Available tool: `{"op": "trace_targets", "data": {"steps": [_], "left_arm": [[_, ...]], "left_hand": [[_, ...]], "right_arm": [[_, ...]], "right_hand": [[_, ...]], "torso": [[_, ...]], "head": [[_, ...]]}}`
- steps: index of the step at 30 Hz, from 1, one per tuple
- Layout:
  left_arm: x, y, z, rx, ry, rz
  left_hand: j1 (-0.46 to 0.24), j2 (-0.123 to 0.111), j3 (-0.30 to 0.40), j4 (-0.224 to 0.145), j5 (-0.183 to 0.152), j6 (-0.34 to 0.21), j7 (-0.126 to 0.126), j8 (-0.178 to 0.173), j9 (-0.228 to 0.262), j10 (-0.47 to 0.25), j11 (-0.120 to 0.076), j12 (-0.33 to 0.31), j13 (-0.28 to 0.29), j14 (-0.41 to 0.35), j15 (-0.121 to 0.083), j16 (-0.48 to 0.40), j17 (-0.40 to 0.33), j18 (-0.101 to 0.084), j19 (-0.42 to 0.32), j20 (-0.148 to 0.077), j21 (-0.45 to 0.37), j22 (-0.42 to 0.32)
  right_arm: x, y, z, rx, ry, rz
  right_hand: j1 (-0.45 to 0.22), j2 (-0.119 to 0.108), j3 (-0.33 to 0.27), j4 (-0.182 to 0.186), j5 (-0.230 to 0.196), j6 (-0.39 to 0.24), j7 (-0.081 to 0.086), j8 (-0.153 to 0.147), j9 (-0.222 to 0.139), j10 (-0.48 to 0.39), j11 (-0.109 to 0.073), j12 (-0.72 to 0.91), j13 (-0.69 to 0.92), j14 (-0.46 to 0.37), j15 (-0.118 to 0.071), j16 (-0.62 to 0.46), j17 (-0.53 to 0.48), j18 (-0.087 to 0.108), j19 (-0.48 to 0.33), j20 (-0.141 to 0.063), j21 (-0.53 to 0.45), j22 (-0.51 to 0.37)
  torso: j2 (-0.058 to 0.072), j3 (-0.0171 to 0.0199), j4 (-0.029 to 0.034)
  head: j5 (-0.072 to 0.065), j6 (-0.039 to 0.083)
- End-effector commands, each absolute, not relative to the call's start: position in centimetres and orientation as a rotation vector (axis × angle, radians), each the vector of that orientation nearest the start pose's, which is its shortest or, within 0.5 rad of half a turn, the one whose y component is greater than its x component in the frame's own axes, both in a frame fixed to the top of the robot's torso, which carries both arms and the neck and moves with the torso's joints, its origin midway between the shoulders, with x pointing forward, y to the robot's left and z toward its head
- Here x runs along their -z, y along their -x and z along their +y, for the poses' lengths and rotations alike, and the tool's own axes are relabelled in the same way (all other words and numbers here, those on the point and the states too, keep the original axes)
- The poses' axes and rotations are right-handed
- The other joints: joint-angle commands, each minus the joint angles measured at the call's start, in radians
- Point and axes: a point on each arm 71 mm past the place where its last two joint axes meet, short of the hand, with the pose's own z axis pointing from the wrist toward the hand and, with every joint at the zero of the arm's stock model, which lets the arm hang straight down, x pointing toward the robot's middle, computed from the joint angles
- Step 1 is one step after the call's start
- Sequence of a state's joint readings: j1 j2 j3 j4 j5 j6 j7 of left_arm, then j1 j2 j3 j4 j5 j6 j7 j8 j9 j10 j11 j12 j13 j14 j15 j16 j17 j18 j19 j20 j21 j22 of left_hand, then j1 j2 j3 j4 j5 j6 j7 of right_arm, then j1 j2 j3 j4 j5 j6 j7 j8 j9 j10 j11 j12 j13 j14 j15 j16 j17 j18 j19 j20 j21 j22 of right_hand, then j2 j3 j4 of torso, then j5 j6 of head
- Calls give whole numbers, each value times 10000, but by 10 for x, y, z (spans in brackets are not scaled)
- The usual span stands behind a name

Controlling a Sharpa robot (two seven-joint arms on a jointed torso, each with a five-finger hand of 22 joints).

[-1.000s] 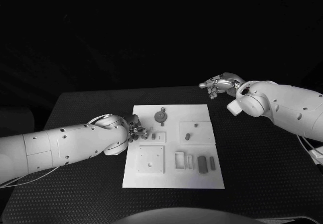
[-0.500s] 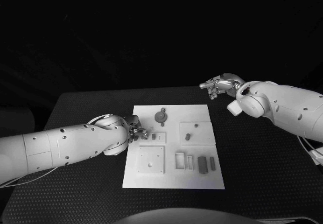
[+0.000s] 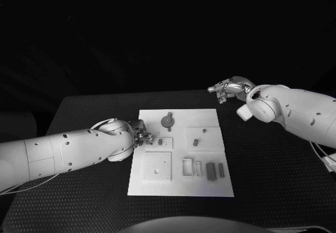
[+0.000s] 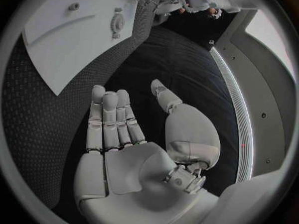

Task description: Assemble the parts on the task board

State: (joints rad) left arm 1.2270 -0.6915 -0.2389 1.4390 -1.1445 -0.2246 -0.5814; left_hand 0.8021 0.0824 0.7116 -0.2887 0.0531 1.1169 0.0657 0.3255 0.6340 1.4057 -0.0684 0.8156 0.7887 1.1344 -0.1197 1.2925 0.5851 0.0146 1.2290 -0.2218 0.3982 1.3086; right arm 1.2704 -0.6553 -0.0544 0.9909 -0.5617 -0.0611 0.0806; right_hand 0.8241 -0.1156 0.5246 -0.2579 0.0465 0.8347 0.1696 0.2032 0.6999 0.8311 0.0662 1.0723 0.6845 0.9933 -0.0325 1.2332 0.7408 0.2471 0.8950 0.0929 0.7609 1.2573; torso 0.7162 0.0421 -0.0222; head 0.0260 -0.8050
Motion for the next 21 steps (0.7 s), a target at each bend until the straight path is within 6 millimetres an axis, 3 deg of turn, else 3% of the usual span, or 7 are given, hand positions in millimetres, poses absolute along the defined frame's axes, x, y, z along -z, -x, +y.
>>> {"op": "trace_targets", "data": {"steps": [1,21], "left_arm": [[271,-474,184,2654,2333,21446],[271,-470,173,2832,1662,21517]], "left_hand": [[-32,63,87,12,84,695,-488,48,10,-166,-259,61,-19,9,-90,37,-19,-53,-61,-28,51,248],[-302,-2,328,-22,690,871,-565,136,128,-157,-334,335,-105,24,-116,304,-187,-25,-83,-62,351,245]], "right_arm": [[190,-577,-265,-10053,-6818,17977],[191,-576,-266,-10062,-6821,18018]], "right_hand": [[-41,47,-40,27,35,-1,43,27,10,91,-5,58,-11,-3,-55,-49,-14,147,-9,60,-33,-10],[-40,53,-41,30,35,2,41,30,10,90,-7,68,-29,-1,-56,-51,-13,147,-7,60,-38,-9]], "torso": [[-2,2,0],[-3,6,-2]], "head": [[-19,-9],[-57,-58]]}}
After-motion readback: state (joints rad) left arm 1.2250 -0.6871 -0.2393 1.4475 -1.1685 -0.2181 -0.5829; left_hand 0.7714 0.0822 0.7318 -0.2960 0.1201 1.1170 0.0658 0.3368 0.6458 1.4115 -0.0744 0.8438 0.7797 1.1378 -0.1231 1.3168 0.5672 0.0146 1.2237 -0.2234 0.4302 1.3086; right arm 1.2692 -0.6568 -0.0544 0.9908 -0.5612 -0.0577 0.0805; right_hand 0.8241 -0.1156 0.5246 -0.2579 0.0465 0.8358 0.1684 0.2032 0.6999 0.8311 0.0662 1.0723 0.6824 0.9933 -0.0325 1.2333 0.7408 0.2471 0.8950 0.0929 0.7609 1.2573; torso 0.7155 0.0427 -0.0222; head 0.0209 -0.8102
